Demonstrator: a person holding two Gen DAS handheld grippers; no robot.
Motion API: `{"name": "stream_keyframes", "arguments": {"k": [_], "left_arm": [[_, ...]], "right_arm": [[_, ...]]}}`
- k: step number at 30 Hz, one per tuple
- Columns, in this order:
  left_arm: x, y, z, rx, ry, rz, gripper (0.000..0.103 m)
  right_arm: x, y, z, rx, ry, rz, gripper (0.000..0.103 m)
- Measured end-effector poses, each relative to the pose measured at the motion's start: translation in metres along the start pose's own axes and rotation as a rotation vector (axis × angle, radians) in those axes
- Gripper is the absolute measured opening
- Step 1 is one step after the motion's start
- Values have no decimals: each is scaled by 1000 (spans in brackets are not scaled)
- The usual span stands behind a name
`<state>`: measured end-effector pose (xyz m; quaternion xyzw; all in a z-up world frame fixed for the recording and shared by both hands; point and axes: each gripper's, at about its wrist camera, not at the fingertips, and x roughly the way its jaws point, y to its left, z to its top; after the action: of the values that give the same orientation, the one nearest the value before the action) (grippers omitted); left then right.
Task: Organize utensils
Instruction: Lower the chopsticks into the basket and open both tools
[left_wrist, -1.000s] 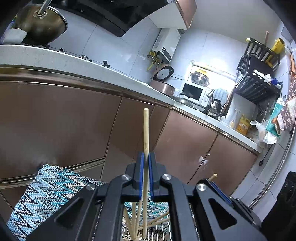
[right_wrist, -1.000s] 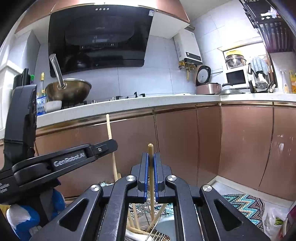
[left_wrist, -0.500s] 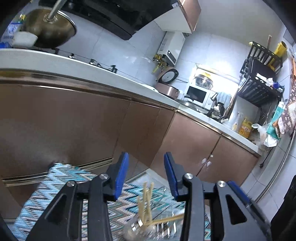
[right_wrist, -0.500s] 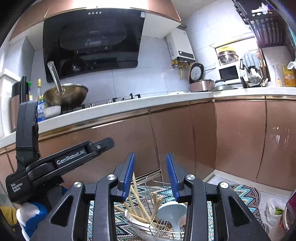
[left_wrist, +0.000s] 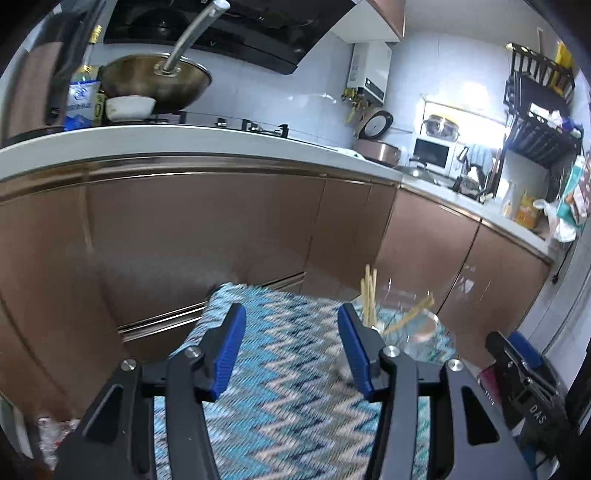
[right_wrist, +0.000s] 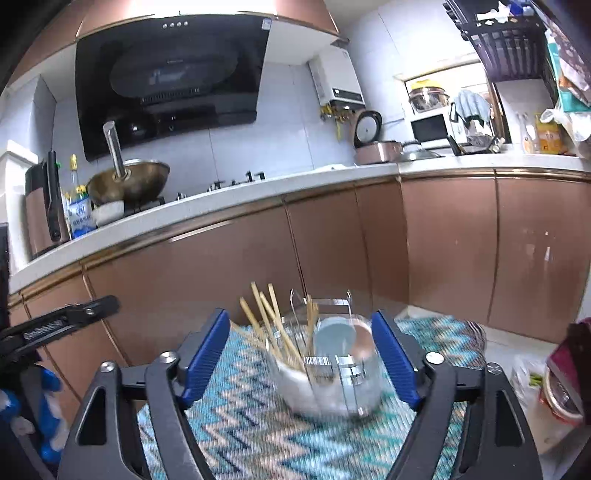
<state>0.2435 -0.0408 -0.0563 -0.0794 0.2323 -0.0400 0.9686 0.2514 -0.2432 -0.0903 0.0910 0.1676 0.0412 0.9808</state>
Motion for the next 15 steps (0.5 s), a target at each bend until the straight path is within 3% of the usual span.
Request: {"name": "stream_keyframes", "arguments": {"k": [5,15], "left_arm": [[-49,3,-9,55,7,31,50],[-114,7,-25,138,-24,77,55]], "right_arm": [[-34,-1,-23,20,24,-53,98],[-67,3,-35,66,29,-122,103]]}}
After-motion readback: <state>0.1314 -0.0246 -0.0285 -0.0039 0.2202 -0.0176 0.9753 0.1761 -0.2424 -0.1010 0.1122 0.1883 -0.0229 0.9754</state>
